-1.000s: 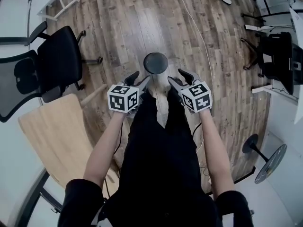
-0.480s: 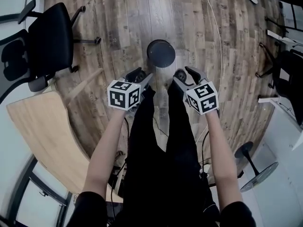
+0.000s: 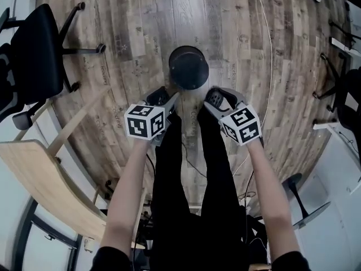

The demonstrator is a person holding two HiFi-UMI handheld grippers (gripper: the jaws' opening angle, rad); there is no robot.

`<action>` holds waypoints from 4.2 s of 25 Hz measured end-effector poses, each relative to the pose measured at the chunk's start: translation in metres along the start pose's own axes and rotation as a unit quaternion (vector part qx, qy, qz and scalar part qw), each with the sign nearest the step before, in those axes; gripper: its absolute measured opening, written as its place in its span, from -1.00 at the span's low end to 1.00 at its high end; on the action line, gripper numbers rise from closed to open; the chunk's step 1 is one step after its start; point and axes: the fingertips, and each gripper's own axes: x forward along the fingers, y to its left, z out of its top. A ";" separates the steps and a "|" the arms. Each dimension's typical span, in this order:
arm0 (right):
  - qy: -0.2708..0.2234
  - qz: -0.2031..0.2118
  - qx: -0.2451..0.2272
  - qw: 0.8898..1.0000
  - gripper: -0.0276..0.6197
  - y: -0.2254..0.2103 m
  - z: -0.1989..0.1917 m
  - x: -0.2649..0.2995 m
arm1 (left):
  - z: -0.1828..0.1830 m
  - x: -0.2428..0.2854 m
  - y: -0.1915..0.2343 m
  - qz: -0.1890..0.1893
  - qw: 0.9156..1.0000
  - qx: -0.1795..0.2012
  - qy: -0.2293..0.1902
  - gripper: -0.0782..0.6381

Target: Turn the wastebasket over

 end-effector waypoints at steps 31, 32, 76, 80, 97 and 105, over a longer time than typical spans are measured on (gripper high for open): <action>0.060 -0.002 0.088 0.994 0.03 -0.144 -0.066 0.197 | -0.061 0.184 0.137 0.008 0.998 0.025 0.064 0.14; 0.057 0.001 0.089 0.994 0.04 -0.145 -0.066 0.200 | -0.062 0.187 0.139 0.007 0.998 0.018 0.061 0.14; -0.063 0.017 0.098 0.993 0.09 -0.177 0.009 0.195 | 0.030 0.201 0.131 -0.051 0.996 0.054 -0.039 0.22; -0.083 0.008 0.072 0.994 0.09 -0.179 0.015 0.198 | 0.034 0.203 0.136 -0.046 0.995 0.068 -0.061 0.22; -0.040 0.082 0.104 0.990 0.17 -0.148 -0.024 0.185 | -0.015 0.188 0.115 -0.096 0.994 0.027 -0.033 0.31; 0.018 0.137 0.106 0.985 0.18 -0.133 -0.058 0.177 | -0.042 0.183 0.105 -0.143 0.989 0.022 0.015 0.36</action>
